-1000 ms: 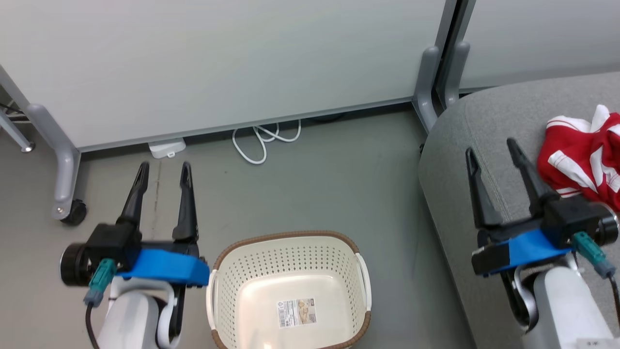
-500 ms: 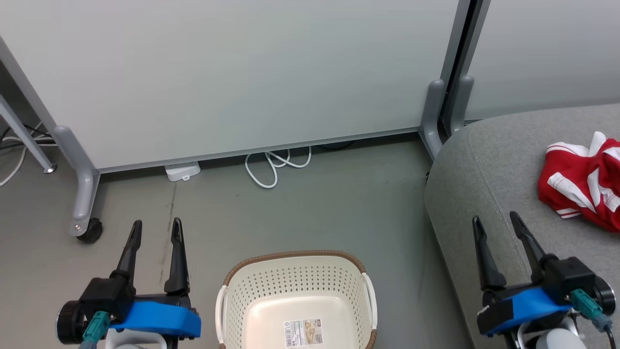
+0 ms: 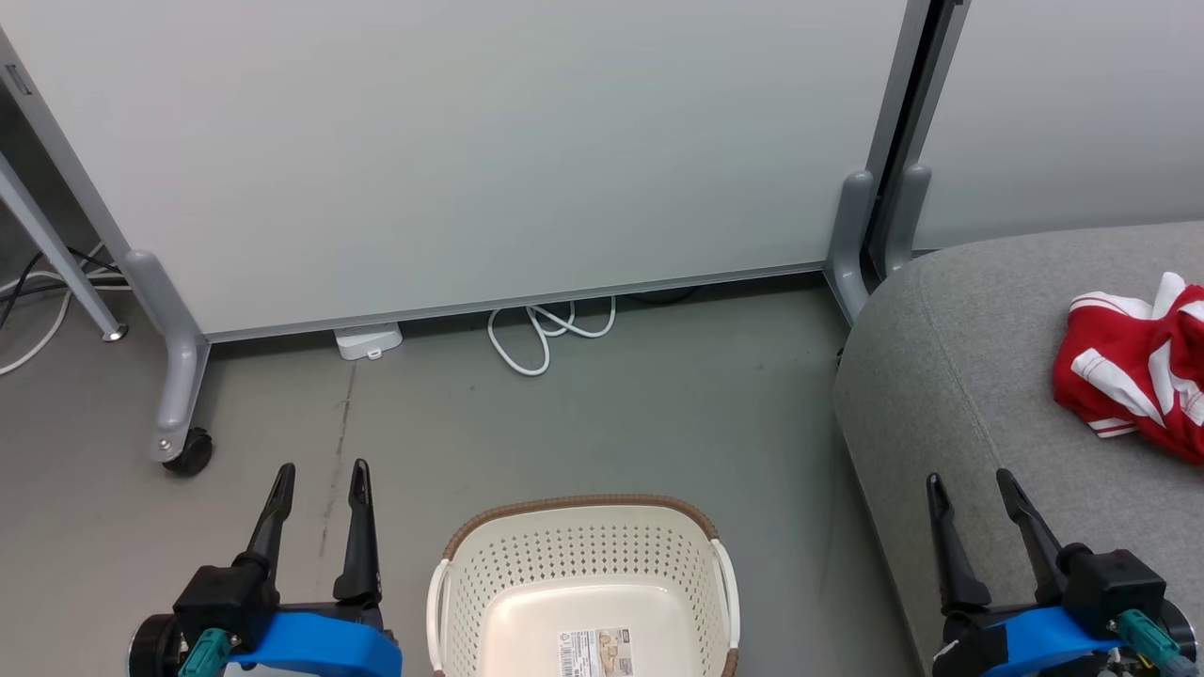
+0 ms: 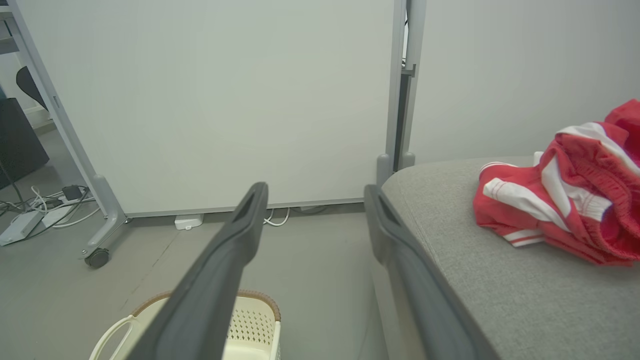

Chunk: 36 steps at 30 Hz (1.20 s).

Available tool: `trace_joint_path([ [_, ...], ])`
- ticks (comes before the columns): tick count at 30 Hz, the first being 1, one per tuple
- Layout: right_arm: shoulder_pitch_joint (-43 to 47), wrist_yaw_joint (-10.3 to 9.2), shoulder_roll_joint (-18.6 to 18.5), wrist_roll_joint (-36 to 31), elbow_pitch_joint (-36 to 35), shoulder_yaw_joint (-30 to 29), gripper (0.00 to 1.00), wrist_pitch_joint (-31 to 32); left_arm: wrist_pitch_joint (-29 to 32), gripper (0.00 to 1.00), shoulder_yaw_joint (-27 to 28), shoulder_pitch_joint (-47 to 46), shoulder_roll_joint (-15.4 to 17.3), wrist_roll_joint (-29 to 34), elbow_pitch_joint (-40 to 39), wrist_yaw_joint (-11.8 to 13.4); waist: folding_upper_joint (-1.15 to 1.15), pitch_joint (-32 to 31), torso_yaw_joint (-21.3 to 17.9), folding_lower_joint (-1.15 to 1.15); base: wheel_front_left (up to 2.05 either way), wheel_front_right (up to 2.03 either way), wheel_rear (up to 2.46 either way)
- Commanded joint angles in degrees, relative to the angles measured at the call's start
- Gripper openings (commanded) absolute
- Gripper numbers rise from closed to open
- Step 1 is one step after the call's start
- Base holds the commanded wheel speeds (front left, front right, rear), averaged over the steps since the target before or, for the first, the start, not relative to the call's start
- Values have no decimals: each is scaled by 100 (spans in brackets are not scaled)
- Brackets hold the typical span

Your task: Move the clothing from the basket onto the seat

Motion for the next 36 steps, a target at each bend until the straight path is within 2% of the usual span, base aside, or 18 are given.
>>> trace_joint_path([
  [1,80,1,10,45,4,-6,100,-21,-17,100,-6,57,-9,-7,11,-31,-1,-5,11,0,0,0,0],
  [7,75,1,11,105,33,10,100,-21,-17,100,4,68,-13,58,32,-28,-1,-8,21,0,0,0,0],
  [8,19,0,1,65,33,12,0,0,0,0,-3,9,-4,39,31,-17,-1,-9,22,0,0,0,0],
  [13,74,0,22,121,238,-4,0,57,50,0,0,103,-12,-27,216,-17,-1,-8,21,0,0,0,0],
  [20,-10,0,19,1066,222,-65,0,317,288,0,87,26,-12,-941,197,-18,-1,2,2,0,0,0,0],
  [36,-97,0,14,2711,115,-92,0,688,691,0,223,-101,-11,-2521,145,-20,-1,23,-35,0,0,0,0],
])
